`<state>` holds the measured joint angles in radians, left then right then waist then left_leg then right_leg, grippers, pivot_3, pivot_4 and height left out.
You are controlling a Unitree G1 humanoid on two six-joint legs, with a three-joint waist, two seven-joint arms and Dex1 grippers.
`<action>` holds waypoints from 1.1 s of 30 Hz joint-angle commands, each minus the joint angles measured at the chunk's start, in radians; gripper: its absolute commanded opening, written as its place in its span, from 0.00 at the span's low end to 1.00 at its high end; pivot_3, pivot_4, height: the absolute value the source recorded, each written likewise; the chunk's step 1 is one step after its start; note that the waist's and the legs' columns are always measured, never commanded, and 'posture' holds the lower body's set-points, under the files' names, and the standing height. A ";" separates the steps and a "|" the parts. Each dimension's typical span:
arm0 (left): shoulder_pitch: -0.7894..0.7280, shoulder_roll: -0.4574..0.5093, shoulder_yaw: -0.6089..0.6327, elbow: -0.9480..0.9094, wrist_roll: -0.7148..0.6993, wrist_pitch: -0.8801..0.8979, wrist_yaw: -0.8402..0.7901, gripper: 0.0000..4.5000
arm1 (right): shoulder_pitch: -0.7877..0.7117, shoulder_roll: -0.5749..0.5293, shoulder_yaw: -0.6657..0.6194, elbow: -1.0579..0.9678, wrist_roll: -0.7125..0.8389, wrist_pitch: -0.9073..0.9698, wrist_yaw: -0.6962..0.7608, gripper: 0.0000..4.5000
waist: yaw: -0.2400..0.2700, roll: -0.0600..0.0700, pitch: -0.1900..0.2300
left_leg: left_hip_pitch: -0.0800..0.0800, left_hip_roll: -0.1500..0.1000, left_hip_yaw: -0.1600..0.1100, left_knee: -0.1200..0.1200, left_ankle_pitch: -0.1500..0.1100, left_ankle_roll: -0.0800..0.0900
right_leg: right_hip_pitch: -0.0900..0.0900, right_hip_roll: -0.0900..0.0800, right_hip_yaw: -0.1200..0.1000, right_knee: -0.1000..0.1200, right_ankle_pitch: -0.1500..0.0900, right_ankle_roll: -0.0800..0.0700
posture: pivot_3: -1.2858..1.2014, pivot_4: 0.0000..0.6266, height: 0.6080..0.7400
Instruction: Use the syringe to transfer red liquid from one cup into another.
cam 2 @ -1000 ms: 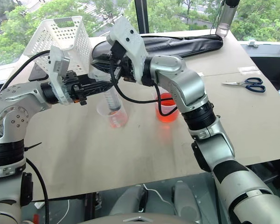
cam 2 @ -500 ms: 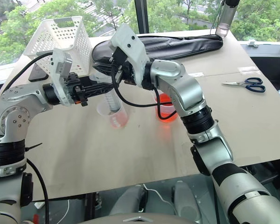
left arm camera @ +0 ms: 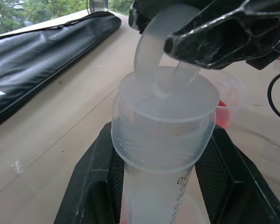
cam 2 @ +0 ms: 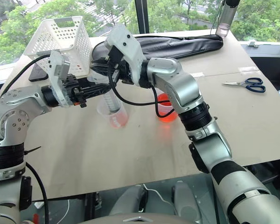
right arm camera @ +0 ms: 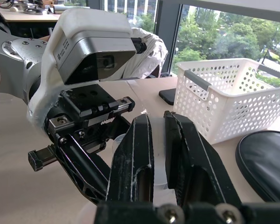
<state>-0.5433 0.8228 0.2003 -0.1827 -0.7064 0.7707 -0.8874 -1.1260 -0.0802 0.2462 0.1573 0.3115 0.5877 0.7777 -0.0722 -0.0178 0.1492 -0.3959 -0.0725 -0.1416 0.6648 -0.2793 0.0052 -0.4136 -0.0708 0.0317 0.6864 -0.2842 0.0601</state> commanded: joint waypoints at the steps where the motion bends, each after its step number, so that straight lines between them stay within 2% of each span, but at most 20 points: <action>1: -0.013 0.019 0.053 -0.053 -0.014 -0.029 -0.003 0.34 | -0.031 -0.004 -0.025 -0.004 0.000 0.005 -0.005 0.02 | 0.000 0.000 0.000 | 0.000 0.000 0.000 0.000 0.000 0.000 | 0.000 0.000 0.000 0.000 0.000 0.000 | 0.52 0.24 1.00; 11: 0.005 0.029 0.034 -0.061 -0.005 -0.038 -0.019 0.34 | -0.137 -0.018 -0.099 0.055 0.044 0.018 -0.020 0.02 | 0.000 0.000 0.000 | 0.000 0.000 0.000 0.000 0.000 0.000 | 0.000 0.000 0.000 0.000 0.000 0.000 | 0.52 0.24 1.00; 23: 0.012 0.027 0.032 -0.065 -0.017 -0.034 -0.019 0.34 | -0.188 -0.044 -0.112 0.085 0.074 0.020 -0.028 0.02 | 0.000 0.000 0.000 | 0.000 0.000 0.000 0.000 0.000 0.000 | 0.000 0.000 0.000 0.000 0.000 0.000 | 0.52 0.24 1.00; 29: -0.013 0.013 0.037 -0.057 -0.029 -0.031 -0.007 0.34 | -0.167 -0.050 -0.080 0.079 0.058 0.016 -0.024 0.02 | 0.000 0.000 0.000 | 0.000 0.000 0.000 0.000 0.000 0.000 | 0.000 0.000 0.000 0.000 0.000 0.000 | 0.52 0.24 1.00; 33: -0.078 -0.013 0.054 -0.045 -0.060 -0.005 0.024 0.34 | -0.046 -0.037 0.011 0.063 0.024 0.023 -0.007 0.02 | 0.002 0.000 0.000 | 0.000 0.000 -0.001 0.000 0.000 0.000 | 0.000 0.000 -0.001 0.000 0.000 0.000 | 0.52 0.24 1.00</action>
<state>-0.5676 0.8115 0.2226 -0.1926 -0.7122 0.7728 -0.8623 -1.2170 -0.1043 0.2227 0.2269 0.3815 0.6140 0.7788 -0.0706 -0.0177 0.1492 -0.3958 -0.0728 -0.1422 0.6649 -0.2793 0.0052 -0.4133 -0.0710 0.0309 0.6863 -0.2842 0.0601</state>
